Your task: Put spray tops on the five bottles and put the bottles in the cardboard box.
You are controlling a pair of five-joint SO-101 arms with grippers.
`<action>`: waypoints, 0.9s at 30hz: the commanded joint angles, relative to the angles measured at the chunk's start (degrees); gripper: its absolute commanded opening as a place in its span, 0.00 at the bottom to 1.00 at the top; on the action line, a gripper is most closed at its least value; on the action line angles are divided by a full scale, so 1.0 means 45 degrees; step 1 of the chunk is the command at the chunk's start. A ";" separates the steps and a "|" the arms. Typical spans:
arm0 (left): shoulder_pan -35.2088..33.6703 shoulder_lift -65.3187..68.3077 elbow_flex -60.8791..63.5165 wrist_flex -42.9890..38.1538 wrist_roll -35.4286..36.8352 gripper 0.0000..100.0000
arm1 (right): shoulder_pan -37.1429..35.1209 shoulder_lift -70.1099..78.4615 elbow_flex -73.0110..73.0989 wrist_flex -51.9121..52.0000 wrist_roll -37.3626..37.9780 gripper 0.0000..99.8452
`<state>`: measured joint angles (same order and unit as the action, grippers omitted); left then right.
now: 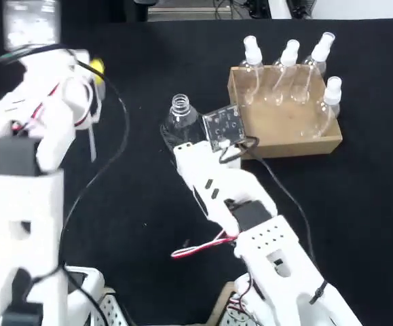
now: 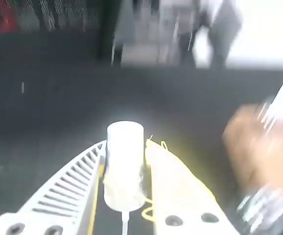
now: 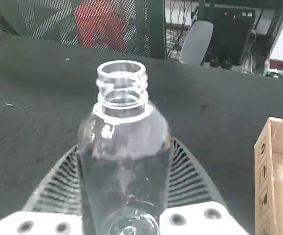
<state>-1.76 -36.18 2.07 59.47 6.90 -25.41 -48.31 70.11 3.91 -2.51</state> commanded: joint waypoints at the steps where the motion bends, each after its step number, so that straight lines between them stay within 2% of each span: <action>1: 0.0752 -0.1524 -0.0107 -0.2208 0.1524 0.03 | -0.0215 -0.0498 -0.0049 -0.0527 -0.0098 0.01; 8: 0.3507 -0.3106 0.1612 -0.5880 0.1875 0.03 | -0.0215 -0.0557 0.0225 -0.0547 -0.0098 0.01; 13: 0.4288 -0.3438 0.3897 -0.8713 0.1875 0.03 | -0.0176 -0.0576 0.0244 -0.0488 -0.0098 0.01; 27: 0.4444 -0.2911 0.4523 -0.9182 0.1875 0.03 | -0.0176 -0.0596 0.0244 -0.0547 -0.0020 0.01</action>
<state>18.02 -50.07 23.25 19.65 14.81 -25.41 -48.31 71.87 3.65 -2.68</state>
